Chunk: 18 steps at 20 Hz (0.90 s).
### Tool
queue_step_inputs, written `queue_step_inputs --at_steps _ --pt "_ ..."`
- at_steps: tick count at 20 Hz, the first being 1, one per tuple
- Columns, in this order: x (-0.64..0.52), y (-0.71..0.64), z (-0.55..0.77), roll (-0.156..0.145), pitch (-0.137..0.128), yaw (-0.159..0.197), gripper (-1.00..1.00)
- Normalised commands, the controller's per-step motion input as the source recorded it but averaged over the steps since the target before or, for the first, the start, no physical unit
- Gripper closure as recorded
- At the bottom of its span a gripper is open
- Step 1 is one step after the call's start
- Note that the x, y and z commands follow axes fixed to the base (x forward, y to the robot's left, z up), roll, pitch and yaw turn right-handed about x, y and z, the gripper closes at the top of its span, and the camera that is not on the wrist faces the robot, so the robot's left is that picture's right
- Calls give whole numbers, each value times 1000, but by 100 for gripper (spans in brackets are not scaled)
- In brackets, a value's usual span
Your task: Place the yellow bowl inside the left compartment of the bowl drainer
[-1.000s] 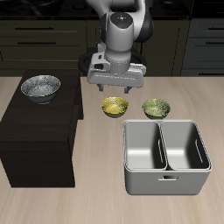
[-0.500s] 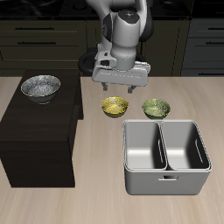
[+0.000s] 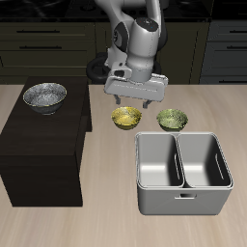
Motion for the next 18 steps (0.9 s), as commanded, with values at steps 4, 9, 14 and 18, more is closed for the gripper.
queue_step_inputs --at_steps 4,9,14,18 --pt "-132 202 -368 0 15 -6 -100" --pt "-81 80 -121 -15 -17 0 -100" --pt "-129 181 -96 20 -11 3 -100" --pt "-16 36 -73 6 0 -22 -100"
